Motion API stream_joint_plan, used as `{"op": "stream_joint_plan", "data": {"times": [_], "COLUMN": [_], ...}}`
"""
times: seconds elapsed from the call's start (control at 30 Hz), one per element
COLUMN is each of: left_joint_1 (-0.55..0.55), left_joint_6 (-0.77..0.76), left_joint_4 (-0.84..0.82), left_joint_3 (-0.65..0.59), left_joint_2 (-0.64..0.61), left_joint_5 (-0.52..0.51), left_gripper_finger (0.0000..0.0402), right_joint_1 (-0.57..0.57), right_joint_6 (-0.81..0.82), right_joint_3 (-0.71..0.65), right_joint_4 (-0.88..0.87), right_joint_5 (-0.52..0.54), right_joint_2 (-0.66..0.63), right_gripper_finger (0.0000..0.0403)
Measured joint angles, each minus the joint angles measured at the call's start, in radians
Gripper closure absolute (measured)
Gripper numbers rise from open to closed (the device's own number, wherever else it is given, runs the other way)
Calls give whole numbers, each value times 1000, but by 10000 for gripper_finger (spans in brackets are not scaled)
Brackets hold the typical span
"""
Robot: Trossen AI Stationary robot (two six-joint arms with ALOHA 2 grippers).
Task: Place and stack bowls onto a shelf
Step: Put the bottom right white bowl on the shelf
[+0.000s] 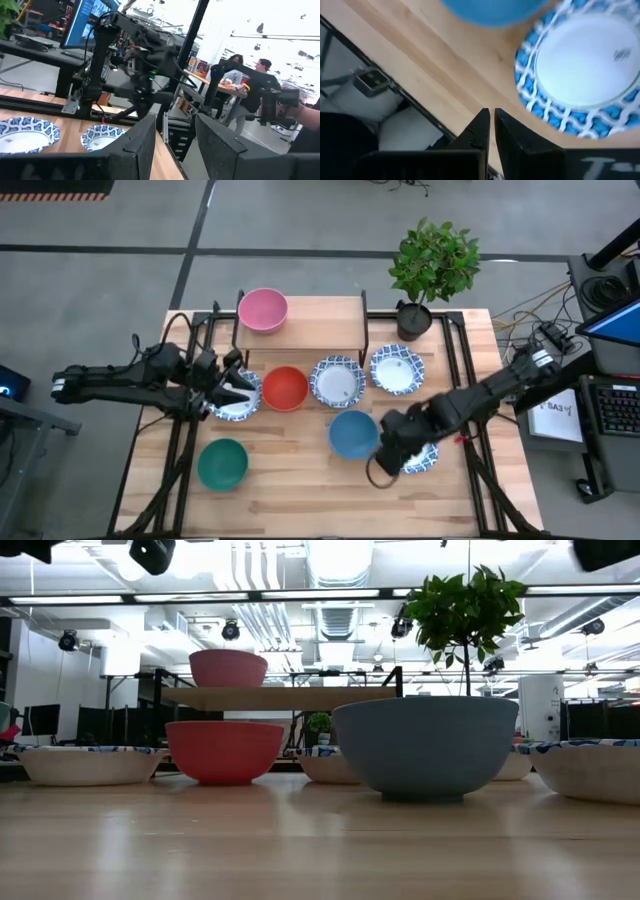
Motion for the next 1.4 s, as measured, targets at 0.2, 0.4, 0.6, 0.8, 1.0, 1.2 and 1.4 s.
{"op": "stream_joint_plan", "data": {"times": [0.2,0.4,0.6,0.8,1.0,1.2,1.4], "left_joint_1": [0,0,0,0,0,0,0], "left_joint_6": [55,113,163,193,200,203,211], "left_joint_4": [2,1,0,2,-6,-7,-8], "left_joint_3": [16,60,99,119,118,118,118], "left_joint_2": [5,5,5,8,18,41,63], "left_joint_5": [-1,-1,-1,-1,-25,-25,-26], "left_gripper_finger": [278,278,278,278,278,278,278], "right_joint_1": [51,48,48,48,48,48,48], "right_joint_6": [46,-27,-158,-213,-231,-228,-204], "right_joint_3": [0,0,0,0,-2,0,7], "right_joint_4": [1,3,-1,-4,-4,-14,-35], "right_joint_5": [5,9,27,58,59,44,0], "right_joint_2": [84,201,321,420,452,422,345], "right_gripper_finger": [347,257,193,199,283,383,389]}}
